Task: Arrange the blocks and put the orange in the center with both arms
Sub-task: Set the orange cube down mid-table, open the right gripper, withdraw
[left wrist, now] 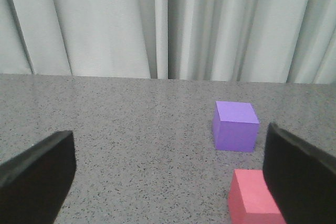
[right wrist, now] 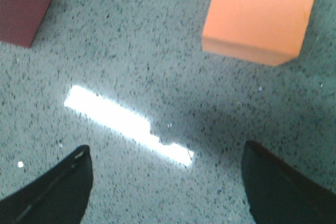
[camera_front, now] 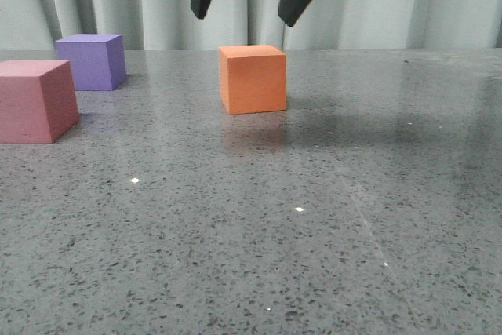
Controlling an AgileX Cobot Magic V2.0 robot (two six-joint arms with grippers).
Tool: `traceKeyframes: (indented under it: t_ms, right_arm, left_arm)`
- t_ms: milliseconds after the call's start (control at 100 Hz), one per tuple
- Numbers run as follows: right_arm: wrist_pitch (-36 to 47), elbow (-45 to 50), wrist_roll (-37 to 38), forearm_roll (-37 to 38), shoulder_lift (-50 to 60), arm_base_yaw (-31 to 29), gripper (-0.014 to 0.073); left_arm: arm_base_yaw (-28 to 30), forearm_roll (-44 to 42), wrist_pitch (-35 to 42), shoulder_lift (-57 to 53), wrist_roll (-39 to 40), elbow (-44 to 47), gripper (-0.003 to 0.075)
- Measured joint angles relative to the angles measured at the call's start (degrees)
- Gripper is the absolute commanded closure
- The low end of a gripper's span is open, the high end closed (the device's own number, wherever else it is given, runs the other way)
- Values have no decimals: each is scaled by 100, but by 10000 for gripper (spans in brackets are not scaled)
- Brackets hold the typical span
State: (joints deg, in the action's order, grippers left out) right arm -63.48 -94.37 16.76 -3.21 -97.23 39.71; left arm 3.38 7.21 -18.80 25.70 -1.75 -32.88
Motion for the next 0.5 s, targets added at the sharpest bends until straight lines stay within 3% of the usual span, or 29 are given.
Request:
traceKeyframes:
  t_ms: [500]
  right_arm:
    - [2098, 3648, -459, 321, 3221, 13, 11]
  left_arm:
    - [0, 615, -1, 198, 0, -48, 29]
